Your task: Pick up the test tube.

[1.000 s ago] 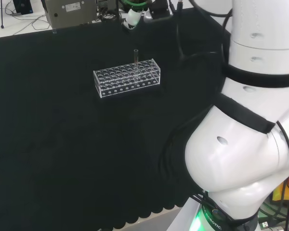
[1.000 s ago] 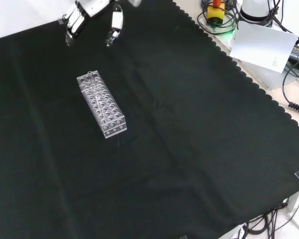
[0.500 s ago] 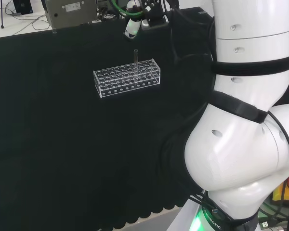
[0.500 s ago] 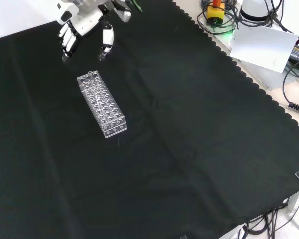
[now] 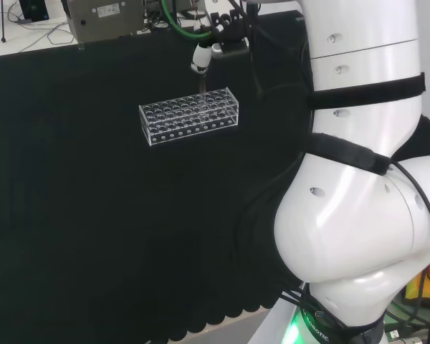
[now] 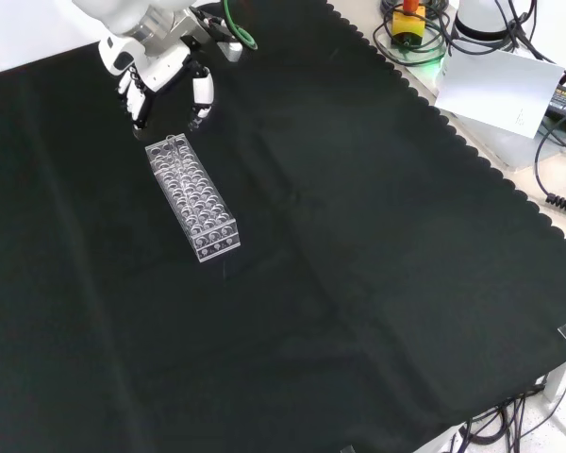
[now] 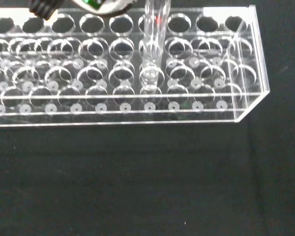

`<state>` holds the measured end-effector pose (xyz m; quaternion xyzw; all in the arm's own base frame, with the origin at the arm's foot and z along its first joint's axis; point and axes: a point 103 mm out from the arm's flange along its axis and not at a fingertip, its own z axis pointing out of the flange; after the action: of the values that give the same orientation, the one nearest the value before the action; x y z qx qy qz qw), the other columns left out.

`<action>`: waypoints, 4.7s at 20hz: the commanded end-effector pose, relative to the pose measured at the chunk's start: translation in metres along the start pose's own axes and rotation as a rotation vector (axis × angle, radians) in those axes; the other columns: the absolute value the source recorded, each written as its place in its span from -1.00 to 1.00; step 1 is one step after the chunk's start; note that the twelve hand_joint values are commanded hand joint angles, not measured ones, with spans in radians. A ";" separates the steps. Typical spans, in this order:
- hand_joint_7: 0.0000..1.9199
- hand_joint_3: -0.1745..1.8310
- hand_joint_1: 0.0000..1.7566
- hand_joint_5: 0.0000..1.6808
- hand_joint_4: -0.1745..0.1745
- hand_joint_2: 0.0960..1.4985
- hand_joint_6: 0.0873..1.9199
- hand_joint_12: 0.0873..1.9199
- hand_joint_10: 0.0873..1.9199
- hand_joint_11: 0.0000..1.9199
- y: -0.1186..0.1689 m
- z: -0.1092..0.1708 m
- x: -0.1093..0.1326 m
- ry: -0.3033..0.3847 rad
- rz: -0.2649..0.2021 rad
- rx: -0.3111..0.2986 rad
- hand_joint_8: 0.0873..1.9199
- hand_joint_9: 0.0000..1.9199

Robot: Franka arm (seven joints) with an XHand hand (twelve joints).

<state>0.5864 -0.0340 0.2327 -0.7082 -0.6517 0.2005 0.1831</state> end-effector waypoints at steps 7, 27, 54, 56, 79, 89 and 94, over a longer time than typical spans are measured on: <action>-0.38 -0.16 0.14 -0.58 -0.90 -0.14 -0.33 0.53 -0.17 -0.71 0.020 0.022 -0.006 0.003 0.037 0.034 -0.09 -0.43; -0.13 -0.04 0.25 -0.39 -1.00 -0.19 -0.15 0.46 -0.25 -0.55 0.041 0.028 -0.001 0.018 0.039 0.001 -0.14 -0.22; 0.44 -0.41 0.40 0.33 -1.00 0.06 -0.18 -0.07 -0.36 0.29 0.048 0.026 0.012 -0.022 0.027 -0.065 -0.19 0.46; 0.57 -0.39 0.38 0.38 -1.00 0.03 -0.26 -0.15 -0.38 0.38 0.047 0.024 0.013 -0.012 0.026 -0.085 -0.23 0.53; 0.80 -0.24 0.40 0.63 -1.00 -0.20 -0.61 -0.34 -0.83 0.58 0.036 -0.006 0.008 0.101 0.025 -0.141 -0.64 0.77; 0.81 -0.23 0.40 0.64 -1.00 -0.20 -0.62 -0.34 -0.84 0.58 0.022 -0.041 0.003 0.103 0.014 -0.151 -0.65 0.79; 0.81 -0.23 0.40 0.64 -1.00 -0.20 -0.62 -0.34 -0.84 0.58 0.009 -0.060 0.000 0.127 0.007 -0.155 -0.66 0.79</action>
<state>0.6264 -0.0327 0.2595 -0.7338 -0.6495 0.1156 0.1622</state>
